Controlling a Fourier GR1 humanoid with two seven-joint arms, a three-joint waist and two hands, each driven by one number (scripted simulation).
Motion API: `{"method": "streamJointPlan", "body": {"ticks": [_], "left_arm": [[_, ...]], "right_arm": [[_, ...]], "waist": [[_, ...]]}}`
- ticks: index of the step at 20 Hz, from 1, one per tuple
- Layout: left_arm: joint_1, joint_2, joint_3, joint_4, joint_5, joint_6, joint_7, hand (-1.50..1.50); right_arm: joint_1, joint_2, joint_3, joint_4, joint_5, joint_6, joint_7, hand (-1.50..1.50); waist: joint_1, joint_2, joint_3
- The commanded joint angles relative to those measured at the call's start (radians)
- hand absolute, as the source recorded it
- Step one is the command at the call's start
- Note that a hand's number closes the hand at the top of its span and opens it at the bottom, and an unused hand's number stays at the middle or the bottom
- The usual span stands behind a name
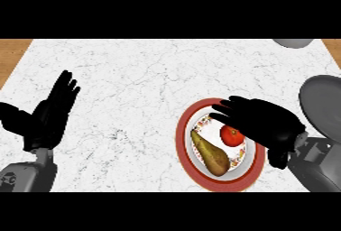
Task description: Pick the tomato from the plate and place it in the pan
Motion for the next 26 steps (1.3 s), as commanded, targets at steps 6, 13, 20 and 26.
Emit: {"method": "streamJointPlan", "body": {"ticks": [6,13,20,26], "left_arm": [[-0.003,-0.046,0.011,-0.018,-0.02,-0.022,0.034,0.0],[-0.003,-0.028,0.055,-0.038,-0.029,-0.052,0.052,0.0],[0.041,-0.101,0.024,0.01,-0.098,-0.041,-0.03,0.0],[-0.036,-0.086,0.057,-0.002,-0.106,-0.043,0.07,0.0]], "right_arm": [[-0.002,0.124,-0.003,0.167,0.127,-0.065,-0.049,-1.5],[0.028,0.142,0.037,0.289,0.255,-0.165,-0.123,-1.5],[0.008,0.214,-0.034,0.394,0.284,-0.227,-0.19,-1.5],[0.004,0.277,-0.034,0.476,0.355,-0.23,-0.196,-1.5]], "waist": [[0.003,0.001,0.0],[0.003,0.0,0.0],[0.001,0.001,0.0],[-0.001,0.001,0.0]]}}
